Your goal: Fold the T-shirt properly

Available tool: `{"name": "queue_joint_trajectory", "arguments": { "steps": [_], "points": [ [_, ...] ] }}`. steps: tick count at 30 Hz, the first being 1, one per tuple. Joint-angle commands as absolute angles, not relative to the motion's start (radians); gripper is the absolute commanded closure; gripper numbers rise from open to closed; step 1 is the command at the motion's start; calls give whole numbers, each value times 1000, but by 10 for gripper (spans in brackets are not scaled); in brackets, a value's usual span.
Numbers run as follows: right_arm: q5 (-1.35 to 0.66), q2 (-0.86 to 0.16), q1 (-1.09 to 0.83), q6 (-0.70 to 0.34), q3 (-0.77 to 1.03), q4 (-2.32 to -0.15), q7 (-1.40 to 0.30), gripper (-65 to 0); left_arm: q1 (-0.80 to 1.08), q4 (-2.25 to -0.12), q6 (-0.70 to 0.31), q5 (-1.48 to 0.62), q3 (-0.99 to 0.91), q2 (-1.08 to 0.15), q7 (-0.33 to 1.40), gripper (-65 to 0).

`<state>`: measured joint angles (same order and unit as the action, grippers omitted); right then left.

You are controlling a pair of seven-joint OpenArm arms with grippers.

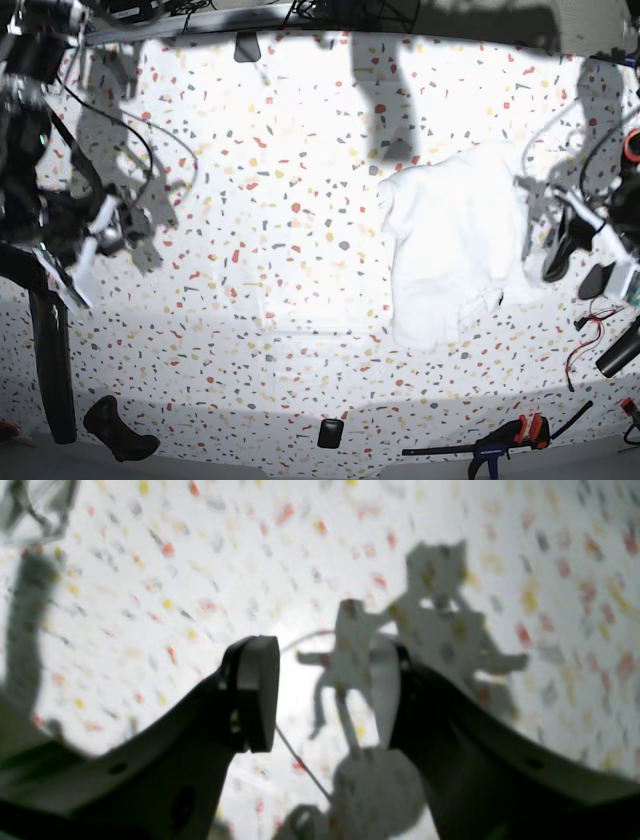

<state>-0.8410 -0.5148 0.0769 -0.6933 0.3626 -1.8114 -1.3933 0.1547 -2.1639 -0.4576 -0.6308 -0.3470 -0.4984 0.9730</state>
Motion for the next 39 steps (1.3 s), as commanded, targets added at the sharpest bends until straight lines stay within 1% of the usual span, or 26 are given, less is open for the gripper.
{"name": "queue_joint_trajectory", "arguments": {
  "steps": [1,4,9,12,14,18,22,26,28,31,32,34,36,38,39],
  "points": [
    [-854,-532,46,-698,391,-1853,-1388,-288,171,-2202,-457,-637,-372,-513,951,-305],
    [-884,-529,-91,-698,471,-1931,-1388,-288,262,-2241,-457,-637,-419,-513,976,-305],
    [-898,-509,-291,-698,619,-2049,-1388,-288,447,-2238,-458,-638,-477,-505,979,-305],
    [-899,-486,-402,-698,706,-2108,-1388,-288,541,-2238,-490,-638,-506,-464,968,-305],
    [-899,-459,-473,-698,758,-2142,-1388,-288,587,-2238,-517,-654,-526,-425,969,-305],
    [-897,-390,-607,-698,842,-2191,-1388,-288,677,-2238,-542,-674,-563,-366,979,-305],
    [-894,-287,-723,-698,917,-2225,-1388,-288,788,-2238,-588,-690,-600,-363,1010,-305],
    [-894,-187,-826,-698,975,-2257,-1388,-288,904,-2238,-589,-743,-642,-363,1011,-305],
    [-896,-157,-871,-698,987,-2263,-1388,-288,956,-2238,-591,-746,-647,-363,1022,-305],
    [-898,-145,-928,-698,987,-2262,-1388,-288,1039,-2222,-593,-754,-647,-354,1019,-305],
    [-898,-143,-937,-698,987,-2260,-1385,-288,1060,-2203,-609,-752,-646,-343,1004,-305],
    [-888,-144,-944,-698,983,-2226,-1325,-288,1078,-2109,-698,-738,-646,-323,903,-305],
    [-803,-154,-944,-698,963,-2143,-1190,-288,1052,-1943,-698,-687,-631,-318,777,-305],
    [-696,-186,-937,-698,923,-2026,-1091,-288,982,-1751,-698,-614,-601,-319,746,-305],
    [-658,-205,-929,-698,901,-1960,-1071,-288,939,-1652,-698,-587,-587,-319,746,-305]
  ]
}}
